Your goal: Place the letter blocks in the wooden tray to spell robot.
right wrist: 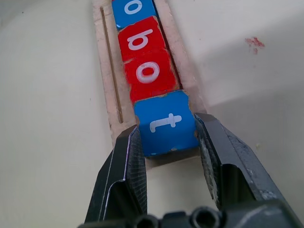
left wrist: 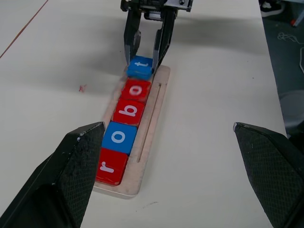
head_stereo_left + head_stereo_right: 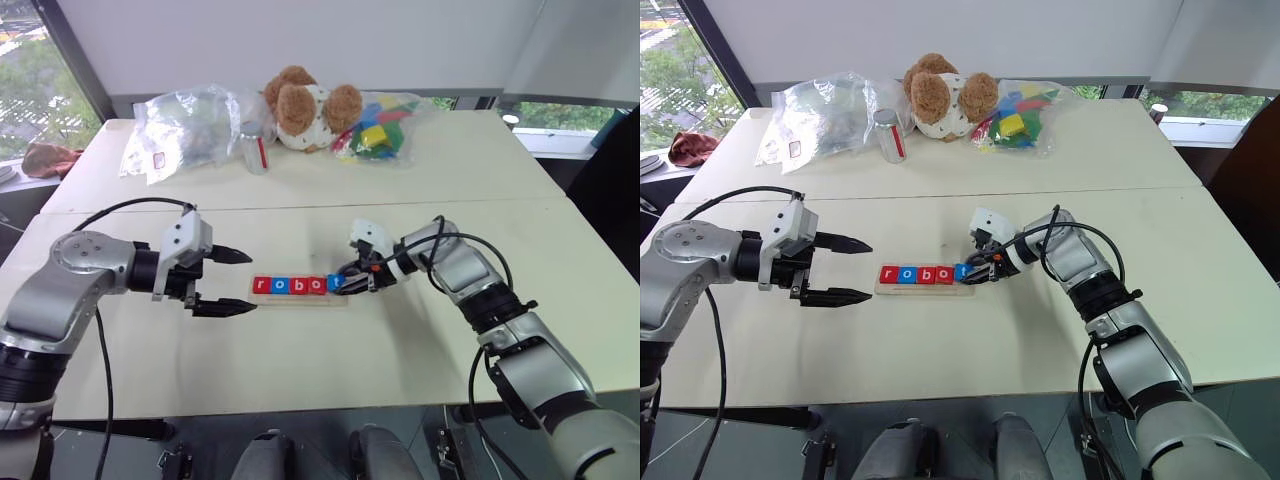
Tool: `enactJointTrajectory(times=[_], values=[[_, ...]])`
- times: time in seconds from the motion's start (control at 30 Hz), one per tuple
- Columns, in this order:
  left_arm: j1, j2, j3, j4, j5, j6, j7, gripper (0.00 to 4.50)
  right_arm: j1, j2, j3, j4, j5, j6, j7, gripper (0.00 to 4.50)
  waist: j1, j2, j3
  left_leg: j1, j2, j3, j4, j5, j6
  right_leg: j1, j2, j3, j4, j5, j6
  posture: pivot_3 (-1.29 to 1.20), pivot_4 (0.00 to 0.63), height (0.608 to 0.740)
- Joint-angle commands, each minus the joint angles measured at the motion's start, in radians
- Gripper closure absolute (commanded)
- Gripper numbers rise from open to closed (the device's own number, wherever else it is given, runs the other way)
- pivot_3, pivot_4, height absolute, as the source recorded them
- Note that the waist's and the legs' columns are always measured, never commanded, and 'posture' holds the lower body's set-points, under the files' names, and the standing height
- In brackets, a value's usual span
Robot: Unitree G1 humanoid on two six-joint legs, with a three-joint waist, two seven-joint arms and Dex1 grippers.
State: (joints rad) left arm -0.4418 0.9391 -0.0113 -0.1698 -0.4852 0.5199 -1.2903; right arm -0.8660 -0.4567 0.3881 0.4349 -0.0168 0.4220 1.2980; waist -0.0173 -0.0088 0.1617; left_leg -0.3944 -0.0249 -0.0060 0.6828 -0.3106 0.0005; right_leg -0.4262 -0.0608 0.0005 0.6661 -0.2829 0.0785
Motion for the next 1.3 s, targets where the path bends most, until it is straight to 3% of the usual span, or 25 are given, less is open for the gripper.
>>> enactJointTrajectory(times=[0.03, 0.33, 0.5, 0.57, 0.87, 1.07, 1.3], values=[[-0.015, 0.001, 0.032, -0.013, -0.013, -0.008, 0.005, 0.00, -0.001, -0.010, -0.004, -0.036, 0.002, -0.017, 0.006, 3.38, 0.000, 0.000, 0.000, 0.000, 0.000, 0.000, 0.000, 0.000, 0.000, 0.000, 0.000, 0.000, 0.000, 0.000, 0.000, 0.00, 0.150, 0.740], [-0.015, 0.000, 0.032, -0.015, -0.018, -0.005, 0.014, 0.00, 0.007, -0.003, 0.002, -0.034, -0.002, -0.017, 0.003, 3.38, 0.000, 0.000, 0.000, 0.000, 0.000, 0.000, 0.000, 0.000, 0.000, 0.000, 0.000, 0.000, 0.000, 0.000, 0.000, 0.00, 0.150, 0.740], [-0.014, 0.002, 0.034, -0.013, -0.021, -0.002, 0.017, 0.00, -0.001, 0.002, -0.004, -0.040, 0.005, -0.005, 0.001, 0.81, 0.000, 0.000, 0.000, 0.000, 0.000, 0.000, 0.000, 0.000, 0.000, 0.000, 0.000, 0.000, 0.000, 0.000, 0.000, 0.00, 0.150, 0.740], [-0.015, 0.003, 0.034, -0.009, -0.021, -0.003, 0.018, 0.00, -0.004, 0.004, -0.013, -0.048, 0.012, 0.004, -0.003, 0.07, 0.000, 0.000, 0.000, 0.000, 0.000, 0.000, 0.000, 0.000, 0.000, 0.000, 0.000, 0.000, 0.000, 0.000, 0.000, 0.00, 0.150, 0.740], [-0.019, -0.002, 0.032, -0.006, -0.023, 0.001, 0.020, 0.00, -0.002, -0.021, -0.106, -0.192, 0.083, 0.112, -0.051, 0.07, 0.001, 0.000, 0.000, 0.000, 0.000, 0.000, 0.000, 0.000, 0.000, 0.000, 0.000, 0.000, 0.000, 0.000, 0.000, 0.00, 0.150, 0.740], [-0.030, -0.006, 0.026, 0.004, -0.023, 0.003, 0.016, 0.00, 0.091, -0.110, -0.083, -0.212, 0.008, -0.118, -0.101, 0.07, 0.005, 0.000, 0.000, 0.000, 0.000, 0.000, 0.000, 0.000, 0.000, 0.000, 0.000, 0.000, -0.001, 0.000, 0.000, 0.00, 0.150, 0.740], [-0.049, -0.009, 0.015, 0.019, -0.015, 0.003, 0.005, 0.00, 0.068, -0.079, -0.072, -0.088, -0.025, -0.224, -0.146, 0.07, -0.005, 0.000, 0.000, 0.000, 0.000, 0.000, 0.000, 0.000, 0.000, 0.000, 0.000, 0.000, 0.000, 0.000, 0.000, 0.00, 0.150, 0.740]])
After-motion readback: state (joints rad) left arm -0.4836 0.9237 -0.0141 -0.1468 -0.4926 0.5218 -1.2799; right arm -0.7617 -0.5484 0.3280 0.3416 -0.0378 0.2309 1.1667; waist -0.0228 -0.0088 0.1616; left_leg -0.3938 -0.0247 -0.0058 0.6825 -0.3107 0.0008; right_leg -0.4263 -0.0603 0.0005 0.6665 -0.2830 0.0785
